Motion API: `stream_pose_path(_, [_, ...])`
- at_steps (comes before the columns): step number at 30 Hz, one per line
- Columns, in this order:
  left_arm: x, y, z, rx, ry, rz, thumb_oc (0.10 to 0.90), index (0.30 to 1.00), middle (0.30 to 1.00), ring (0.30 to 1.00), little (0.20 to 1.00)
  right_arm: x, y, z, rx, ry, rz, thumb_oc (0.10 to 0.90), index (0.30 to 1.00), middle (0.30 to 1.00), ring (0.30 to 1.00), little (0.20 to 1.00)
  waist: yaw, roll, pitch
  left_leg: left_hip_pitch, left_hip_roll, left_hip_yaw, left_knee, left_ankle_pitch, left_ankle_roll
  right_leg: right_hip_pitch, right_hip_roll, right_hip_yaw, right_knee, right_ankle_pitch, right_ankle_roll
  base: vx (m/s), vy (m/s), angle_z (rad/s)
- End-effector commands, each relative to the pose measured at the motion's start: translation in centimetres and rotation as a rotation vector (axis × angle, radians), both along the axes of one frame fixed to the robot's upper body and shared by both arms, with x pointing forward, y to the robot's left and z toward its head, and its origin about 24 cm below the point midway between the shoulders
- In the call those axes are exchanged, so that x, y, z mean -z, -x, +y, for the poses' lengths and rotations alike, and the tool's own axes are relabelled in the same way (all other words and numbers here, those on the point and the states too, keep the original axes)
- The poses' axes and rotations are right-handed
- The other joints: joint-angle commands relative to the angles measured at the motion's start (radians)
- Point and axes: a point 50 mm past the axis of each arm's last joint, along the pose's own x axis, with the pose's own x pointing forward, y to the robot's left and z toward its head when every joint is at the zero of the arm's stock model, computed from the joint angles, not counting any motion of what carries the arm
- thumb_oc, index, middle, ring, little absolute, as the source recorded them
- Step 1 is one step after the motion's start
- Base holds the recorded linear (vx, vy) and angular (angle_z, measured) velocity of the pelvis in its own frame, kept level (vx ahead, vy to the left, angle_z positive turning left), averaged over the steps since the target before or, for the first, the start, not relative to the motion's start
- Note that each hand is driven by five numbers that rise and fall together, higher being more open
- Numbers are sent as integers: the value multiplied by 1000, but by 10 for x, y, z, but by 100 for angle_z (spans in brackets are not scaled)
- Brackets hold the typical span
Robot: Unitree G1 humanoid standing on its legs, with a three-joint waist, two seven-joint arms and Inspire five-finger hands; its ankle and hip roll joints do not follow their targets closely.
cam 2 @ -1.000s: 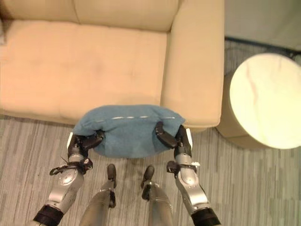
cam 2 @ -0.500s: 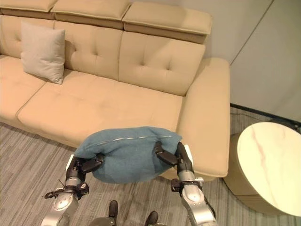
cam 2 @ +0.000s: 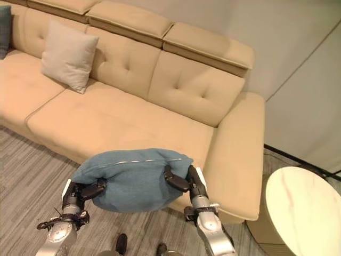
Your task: Pick up all the scattered cushions and arrange them neatly on the sofa.
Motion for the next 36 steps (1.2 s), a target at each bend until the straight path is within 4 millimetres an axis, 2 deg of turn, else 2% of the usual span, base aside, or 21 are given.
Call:
stream_pose_path(1, [-57,-33,-20,121,21,-340,400,300,300,300,300,-70,-25,8,-36,-72,-376,400,300,300,300,300,-7,-29,-48,41,-57,69,36,-115,-26,30,-21,-30,-9,37,29,98,-84,90])
stream_pose_path(5, [-52,-28,-26,122,93,-324,400,300,300,300,300,-63,-19,-2,-17,-58,-339,400,300,300,300,300,-18,-29,-50,19,-75,49,116,-146,-46,79,-22,-38,-64,46,18,75,-100,60])
stream_pose_path(8, [-50,-27,-28,128,117,-315,400,300,300,300,300,-60,-17,-8,-3,-44,-326,400,300,300,300,300,-26,-28,-46,-10,-76,63,174,-165,-59,104,-28,-68,-85,44,15,34,-54,52])
stream_pose_path(9, [-48,-26,-30,130,124,-309,400,300,300,300,300,-60,-16,-12,10,-30,-324,400,300,300,300,300,-30,-28,-43,-27,-70,90,198,-164,-68,119,-37,-92,-95,42,15,18,-1,58])
stream_pose_path(10, [-48,-27,-32,136,127,-305,400,300,300,300,300,-61,-16,-16,29,-20,-327,400,300,300,300,300,-40,-30,-40,-62,-35,170,217,-149,-72,134,-53,-126,-109,40,20,19,-1,63])
stream_pose_path(11, [-48,-27,-32,136,127,-305,400,300,300,300,300,-61,-16,-16,29,-20,-327,400,300,300,300,300,-40,-30,-41,-64,-34,170,220,-151,-72,133,-53,-126,-109,40,20,34,23,70])
stream_pose_path(13, [-48,-28,-32,140,119,-305,400,300,300,300,300,-61,-17,-18,44,-9,-325,400,300,300,300,300,-44,-32,-48,-85,7,260,200,-123,-63,147,-59,-146,-124,38,23,108,31,66])
stream_pose_path(15, [-48,-28,-30,138,95,-294,400,300,300,300,300,-58,-16,-19,65,-24,-308,400,300,300,300,300,-36,-47,-55,-173,35,307,177,-50,-68,184,-51,-149,-137,15,20,242,46,32])
stream_pose_path(16, [-48,-28,-30,134,94,-294,400,300,300,300,300,-57,-17,-20,76,-27,-306,400,300,300,300,300,-30,-52,-52,-207,42,323,194,-44,-71,191,-51,-146,-135,7,16,212,70,20])
stream_pose_path(18, [-46,-25,-29,135,88,-281,400,300,300,300,300,-57,-16,-17,70,-32,-306,400,300,300,300,300,-28,-42,-67,-163,49,338,143,-45,-63,196,-41,-150,-124,-8,20,199,124,8])
stream_pose_path(23, [-44,-22,-28,154,65,-265,400,300,300,300,300,-57,-18,-8,47,-47,-309,400,300,300,300,300,-28,-42,-78,-95,25,348,91,-55,-41,193,-66,-124,-31,-25,38,182,167,-30])
stream_pose_path(26, [-48,-24,-25,171,26,-274,400,300,300,300,300,-59,-22,3,8,-64,-319,400,300,300,300,300,-33,-34,-69,-24,11,360,44,-72,-8,112,-96,-97,171,29,76,135,175,-18])
stream_pose_path(29, [-50,-25,-23,176,15,-282,400,300,300,300,300,-60,-22,7,-5,-78,-325,400,300,300,300,300,-44,-19,-58,18,8,369,23,-86,3,49,-103,-89,280,59,89,118,129,1])
stream_pose_path(33, [-48,-24,-25,177,25,-279,400,300,300,300,300,-59,-22,7,-11,-71,-320,400,300,300,300,300,-54,-5,-56,62,-3,365,4,-111,4,6,-98,-125,177,43,61,163,49,-3])
stream_pose_path(35, [-49,-25,-24,169,31,-283,400,300,300,300,300,-60,-24,7,-7,-73,-323,400,300,300,300,300,-55,-7,-48,80,-11,364,4,-126,5,-25,-99,-157,99,73,61,194,-36,-12])
stream_pose_path(36, [-50,-26,-22,151,37,-293,400,300,300,300,300,-59,-24,7,-6,-77,-322,400,300,300,300,300,-53,-15,-39,100,-16,367,15,-145,-2,-31,-113,-230,28,106,72,246,-87,-29])
